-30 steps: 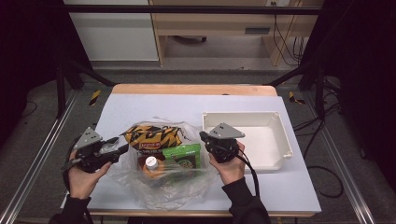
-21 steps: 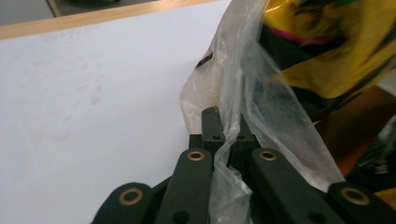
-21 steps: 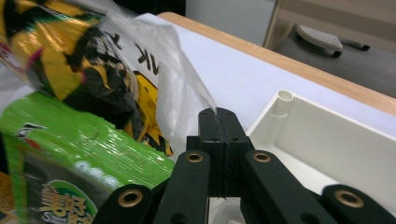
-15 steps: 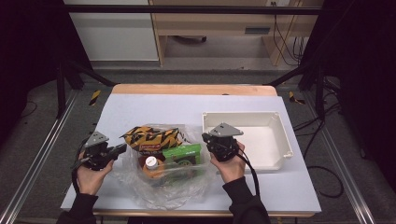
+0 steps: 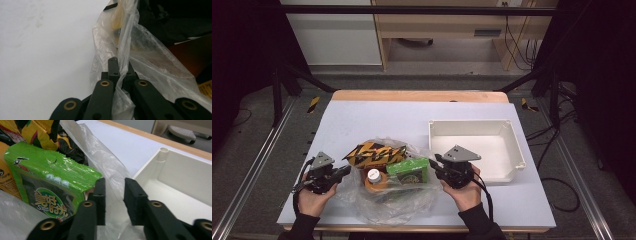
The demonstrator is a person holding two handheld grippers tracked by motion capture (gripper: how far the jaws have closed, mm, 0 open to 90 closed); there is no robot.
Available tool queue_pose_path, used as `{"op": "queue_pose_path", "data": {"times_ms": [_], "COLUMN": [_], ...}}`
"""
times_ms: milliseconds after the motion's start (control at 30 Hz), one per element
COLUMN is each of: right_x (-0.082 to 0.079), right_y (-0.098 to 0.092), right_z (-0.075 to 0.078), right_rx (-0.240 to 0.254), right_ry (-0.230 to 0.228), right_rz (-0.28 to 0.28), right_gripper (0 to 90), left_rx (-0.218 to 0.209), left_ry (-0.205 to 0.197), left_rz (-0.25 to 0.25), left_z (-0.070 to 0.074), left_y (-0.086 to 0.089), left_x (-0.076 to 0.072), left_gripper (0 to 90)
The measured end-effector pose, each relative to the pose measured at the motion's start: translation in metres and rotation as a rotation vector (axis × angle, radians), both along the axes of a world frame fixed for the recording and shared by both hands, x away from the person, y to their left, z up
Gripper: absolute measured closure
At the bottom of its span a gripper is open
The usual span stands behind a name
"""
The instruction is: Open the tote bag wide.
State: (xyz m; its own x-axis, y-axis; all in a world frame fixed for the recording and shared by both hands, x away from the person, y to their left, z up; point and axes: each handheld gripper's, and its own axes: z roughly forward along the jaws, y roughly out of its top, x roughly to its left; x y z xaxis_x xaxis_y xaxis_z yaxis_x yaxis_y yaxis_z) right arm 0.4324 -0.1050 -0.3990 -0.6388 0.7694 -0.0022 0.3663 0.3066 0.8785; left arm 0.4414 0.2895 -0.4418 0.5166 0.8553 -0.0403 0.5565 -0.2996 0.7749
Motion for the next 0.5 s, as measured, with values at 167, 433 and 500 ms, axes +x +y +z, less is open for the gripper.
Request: {"op": "queue_pose_path", "data": {"times_ms": [167,433,500], "right_x": [-0.009,-0.019,-0.022], "right_y": [-0.012,-0.018,-0.016], "right_z": [0.005,-0.006,-0.012], "right_rx": [0.035,-0.023,-0.033], "right_ry": [-0.015,0.041,0.061], "right_rz": [0.02,0.04,0.054], "right_gripper": [65.9,88.4,90.0], "left_rx": [-0.002,-0.007,-0.008], "left_ry": [0.007,0.016,0.016], "left_rz": [0.014,0.017,0.015], "left_z": [-0.003,-0.007,-0.007], "left_y": [0.002,0.004,0.005], "left_x": [0.003,0.003,0.003], "left_gripper": [88.9,88.9,88.9]}}
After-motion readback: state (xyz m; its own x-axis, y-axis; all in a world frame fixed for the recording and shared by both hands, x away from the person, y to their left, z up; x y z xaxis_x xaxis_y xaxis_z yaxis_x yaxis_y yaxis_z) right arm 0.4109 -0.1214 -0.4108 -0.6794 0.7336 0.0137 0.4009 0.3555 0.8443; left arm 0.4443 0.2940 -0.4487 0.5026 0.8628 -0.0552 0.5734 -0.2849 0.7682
